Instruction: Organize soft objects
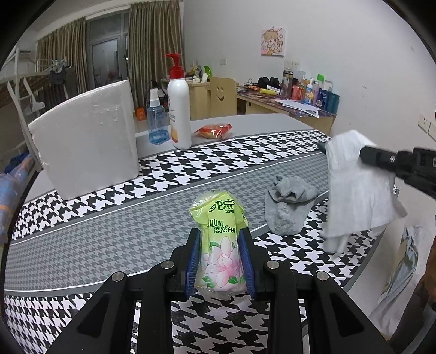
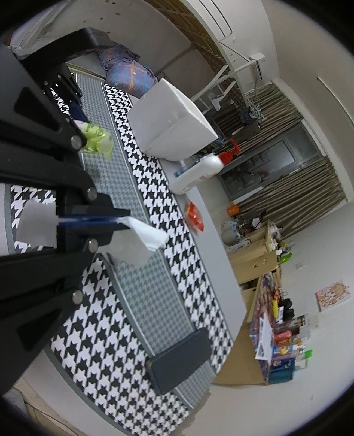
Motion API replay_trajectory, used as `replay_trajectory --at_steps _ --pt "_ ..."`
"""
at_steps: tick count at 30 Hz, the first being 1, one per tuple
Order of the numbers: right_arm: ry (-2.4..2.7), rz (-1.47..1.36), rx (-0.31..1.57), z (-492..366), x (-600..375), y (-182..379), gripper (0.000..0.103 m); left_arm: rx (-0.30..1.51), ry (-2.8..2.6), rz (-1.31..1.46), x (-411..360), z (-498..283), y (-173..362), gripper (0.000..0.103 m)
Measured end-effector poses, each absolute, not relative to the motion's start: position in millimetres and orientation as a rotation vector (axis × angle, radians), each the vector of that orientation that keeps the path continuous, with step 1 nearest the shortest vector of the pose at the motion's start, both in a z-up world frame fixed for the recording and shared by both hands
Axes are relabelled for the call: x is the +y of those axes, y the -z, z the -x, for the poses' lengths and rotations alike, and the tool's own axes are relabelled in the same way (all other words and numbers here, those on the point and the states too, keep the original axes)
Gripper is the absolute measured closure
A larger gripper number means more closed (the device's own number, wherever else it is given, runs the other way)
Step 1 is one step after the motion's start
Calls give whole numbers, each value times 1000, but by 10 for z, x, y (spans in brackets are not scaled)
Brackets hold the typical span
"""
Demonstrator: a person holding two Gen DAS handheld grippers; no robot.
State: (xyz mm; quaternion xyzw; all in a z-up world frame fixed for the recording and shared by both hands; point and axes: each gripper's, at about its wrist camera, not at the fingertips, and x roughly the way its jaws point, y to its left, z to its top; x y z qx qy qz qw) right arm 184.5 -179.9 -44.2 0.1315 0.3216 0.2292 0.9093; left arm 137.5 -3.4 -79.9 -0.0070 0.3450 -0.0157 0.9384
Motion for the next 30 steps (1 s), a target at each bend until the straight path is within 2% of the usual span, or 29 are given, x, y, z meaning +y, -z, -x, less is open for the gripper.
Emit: replay_trajectory --at_steps 11,20,27,30 --pt "-496 -154 582 -1726 -1675 358 100 695 28 23 1 -1347 780 72" --pt "-483 -122 438 -1617 -1683 167 100 678 30 18 -14 -1341 726 72" --pt "-419 -62 435 -1641 -1610 262 100 679 23 20 -6 -1335 724 72" --pt "-390 -34 493 -1732 -1566 385 100 679 27 21 -7 -1321 727 72"
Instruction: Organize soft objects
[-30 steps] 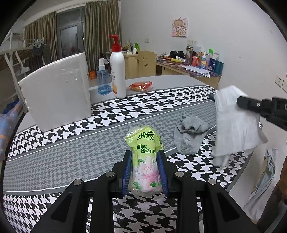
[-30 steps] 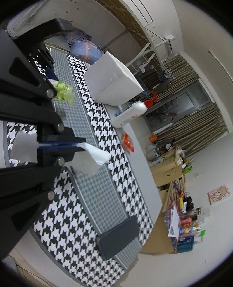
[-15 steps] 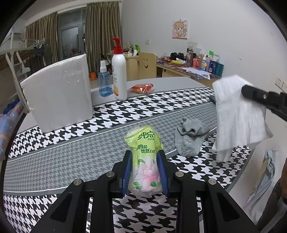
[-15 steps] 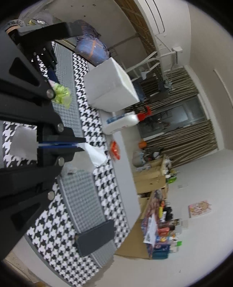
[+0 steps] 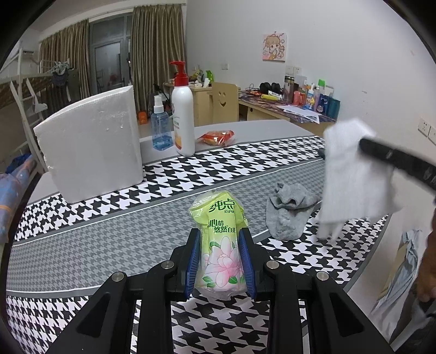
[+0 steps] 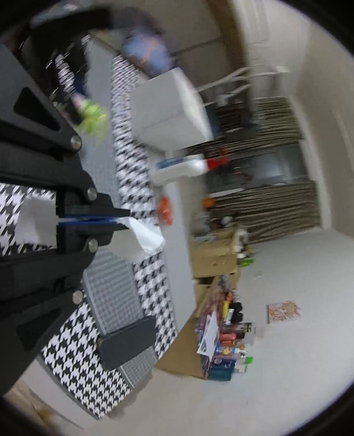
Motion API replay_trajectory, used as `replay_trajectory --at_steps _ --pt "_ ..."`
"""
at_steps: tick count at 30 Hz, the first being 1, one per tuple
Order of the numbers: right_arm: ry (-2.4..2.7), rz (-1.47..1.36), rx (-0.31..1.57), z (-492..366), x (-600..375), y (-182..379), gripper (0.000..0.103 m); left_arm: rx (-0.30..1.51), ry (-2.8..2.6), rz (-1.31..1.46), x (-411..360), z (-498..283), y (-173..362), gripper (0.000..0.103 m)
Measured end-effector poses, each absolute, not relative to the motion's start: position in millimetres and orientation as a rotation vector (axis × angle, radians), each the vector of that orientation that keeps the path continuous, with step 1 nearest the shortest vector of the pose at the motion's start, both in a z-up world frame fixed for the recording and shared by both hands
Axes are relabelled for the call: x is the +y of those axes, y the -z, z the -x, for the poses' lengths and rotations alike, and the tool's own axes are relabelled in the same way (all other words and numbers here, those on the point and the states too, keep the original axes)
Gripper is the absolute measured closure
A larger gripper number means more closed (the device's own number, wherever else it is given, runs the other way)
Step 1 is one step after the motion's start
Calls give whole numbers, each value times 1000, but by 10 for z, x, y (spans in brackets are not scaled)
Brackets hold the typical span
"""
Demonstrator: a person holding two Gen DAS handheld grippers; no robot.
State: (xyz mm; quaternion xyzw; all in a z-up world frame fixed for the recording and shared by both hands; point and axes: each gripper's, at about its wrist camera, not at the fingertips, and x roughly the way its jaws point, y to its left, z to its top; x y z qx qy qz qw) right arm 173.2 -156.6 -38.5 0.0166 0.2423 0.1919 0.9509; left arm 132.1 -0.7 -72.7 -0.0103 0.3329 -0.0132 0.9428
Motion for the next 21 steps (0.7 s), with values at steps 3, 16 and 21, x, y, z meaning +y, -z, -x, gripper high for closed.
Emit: replay_trajectory --at_steps 3,16,21 --pt "-379 -33 478 -1716 -1581 386 100 677 24 21 -7 -1320 725 72" --pt "-462 -7 564 -1656 -1548 511 51 690 23 33 29 -1362 777 72" --pt "-416 -12 553 -1711 -1624 496 48 695 23 34 30 -1365 788 72"
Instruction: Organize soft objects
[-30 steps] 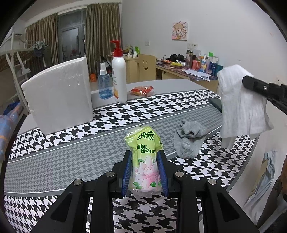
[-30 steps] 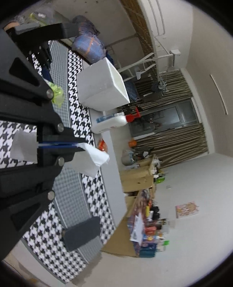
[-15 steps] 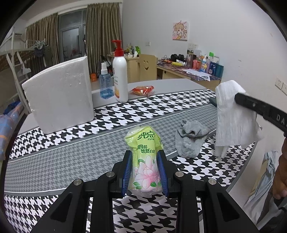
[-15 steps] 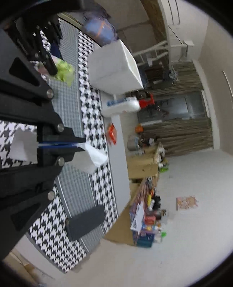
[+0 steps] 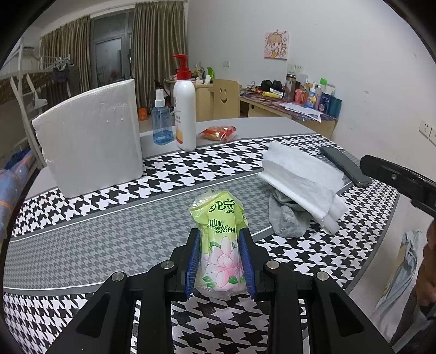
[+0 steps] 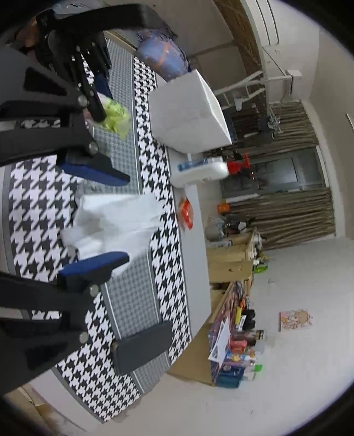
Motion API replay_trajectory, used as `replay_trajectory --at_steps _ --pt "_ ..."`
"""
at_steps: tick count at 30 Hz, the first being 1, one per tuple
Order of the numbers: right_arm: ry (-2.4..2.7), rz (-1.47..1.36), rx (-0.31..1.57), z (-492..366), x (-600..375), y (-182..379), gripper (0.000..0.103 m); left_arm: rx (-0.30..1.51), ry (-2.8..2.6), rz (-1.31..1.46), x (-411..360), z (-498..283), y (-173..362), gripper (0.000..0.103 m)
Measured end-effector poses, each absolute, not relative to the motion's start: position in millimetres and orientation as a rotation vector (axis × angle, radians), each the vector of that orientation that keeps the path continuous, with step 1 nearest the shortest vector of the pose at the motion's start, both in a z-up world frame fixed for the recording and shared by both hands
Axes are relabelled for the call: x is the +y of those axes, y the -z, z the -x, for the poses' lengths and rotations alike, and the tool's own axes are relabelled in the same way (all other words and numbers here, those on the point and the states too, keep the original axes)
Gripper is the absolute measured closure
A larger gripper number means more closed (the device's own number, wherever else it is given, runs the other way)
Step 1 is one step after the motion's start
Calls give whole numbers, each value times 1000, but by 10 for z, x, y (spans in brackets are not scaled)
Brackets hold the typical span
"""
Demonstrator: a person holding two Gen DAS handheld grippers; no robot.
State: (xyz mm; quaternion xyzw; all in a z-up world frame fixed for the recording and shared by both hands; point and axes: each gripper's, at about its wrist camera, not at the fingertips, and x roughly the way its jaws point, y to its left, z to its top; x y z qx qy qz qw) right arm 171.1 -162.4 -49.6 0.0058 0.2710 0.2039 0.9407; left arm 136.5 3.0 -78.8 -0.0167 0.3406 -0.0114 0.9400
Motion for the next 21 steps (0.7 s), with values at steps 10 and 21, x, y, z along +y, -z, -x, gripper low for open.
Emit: replay_trajectory --at_steps 10,21 --pt "-407 64 656 -1992 -1475 767 48 705 20 33 48 -1412 820 72" --pt "-433 161 704 -2160 -1162 956 48 713 13 38 104 -1430 849 72"
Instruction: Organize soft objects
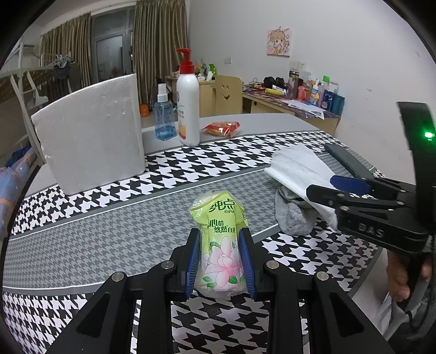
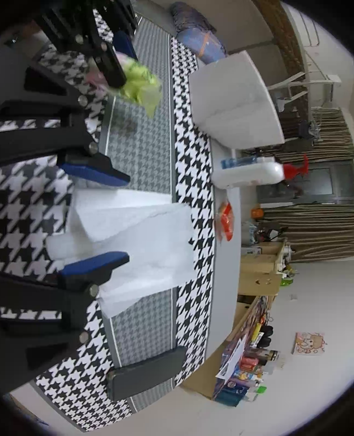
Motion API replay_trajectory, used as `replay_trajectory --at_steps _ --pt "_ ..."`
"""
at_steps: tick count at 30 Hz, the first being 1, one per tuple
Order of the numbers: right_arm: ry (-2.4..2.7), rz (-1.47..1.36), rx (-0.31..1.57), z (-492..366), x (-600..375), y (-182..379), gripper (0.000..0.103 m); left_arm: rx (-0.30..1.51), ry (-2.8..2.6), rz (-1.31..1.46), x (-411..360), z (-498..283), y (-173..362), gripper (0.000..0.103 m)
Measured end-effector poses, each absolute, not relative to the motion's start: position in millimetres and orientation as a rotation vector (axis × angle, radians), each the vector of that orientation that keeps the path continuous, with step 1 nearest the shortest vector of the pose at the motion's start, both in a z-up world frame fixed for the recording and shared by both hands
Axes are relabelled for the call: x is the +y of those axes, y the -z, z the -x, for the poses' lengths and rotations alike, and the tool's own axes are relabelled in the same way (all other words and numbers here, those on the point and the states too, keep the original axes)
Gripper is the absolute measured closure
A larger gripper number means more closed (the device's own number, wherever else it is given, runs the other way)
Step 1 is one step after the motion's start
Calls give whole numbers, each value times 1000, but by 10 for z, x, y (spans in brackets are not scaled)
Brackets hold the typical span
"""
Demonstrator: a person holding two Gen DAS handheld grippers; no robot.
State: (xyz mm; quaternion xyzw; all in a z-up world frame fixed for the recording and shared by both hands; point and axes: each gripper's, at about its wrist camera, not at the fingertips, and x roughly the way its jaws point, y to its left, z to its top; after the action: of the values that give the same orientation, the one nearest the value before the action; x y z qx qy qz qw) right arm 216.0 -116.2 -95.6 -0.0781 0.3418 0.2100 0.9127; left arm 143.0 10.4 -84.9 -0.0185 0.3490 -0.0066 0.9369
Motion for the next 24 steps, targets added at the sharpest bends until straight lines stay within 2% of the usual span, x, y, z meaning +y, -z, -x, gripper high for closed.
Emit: replay_trajectory --at_steps 3,5,6,8,11,24 --pt "-412 180 722 -2242 -1131 1003 51 715 8 42 132 -1430 857 72" --pt "-410 199 743 -2276 -1103 1032 66 718 6 46 145 -1436 863 72" --pt "-409 202 752 -2285 -1096 1044 70 719 7 48 148 -1434 865 72" --pt "-414 197 768 -2297 -1099 1054 89 719 9 49 151 -1429 866 72" --pt "-453 173 776 -2275 -1121 1014 99 718 10 50 155 -1431 863 72" --pt "-604 -6 673 -2002 -1309 385 101 701 -1 59 196 -1338 801 72"
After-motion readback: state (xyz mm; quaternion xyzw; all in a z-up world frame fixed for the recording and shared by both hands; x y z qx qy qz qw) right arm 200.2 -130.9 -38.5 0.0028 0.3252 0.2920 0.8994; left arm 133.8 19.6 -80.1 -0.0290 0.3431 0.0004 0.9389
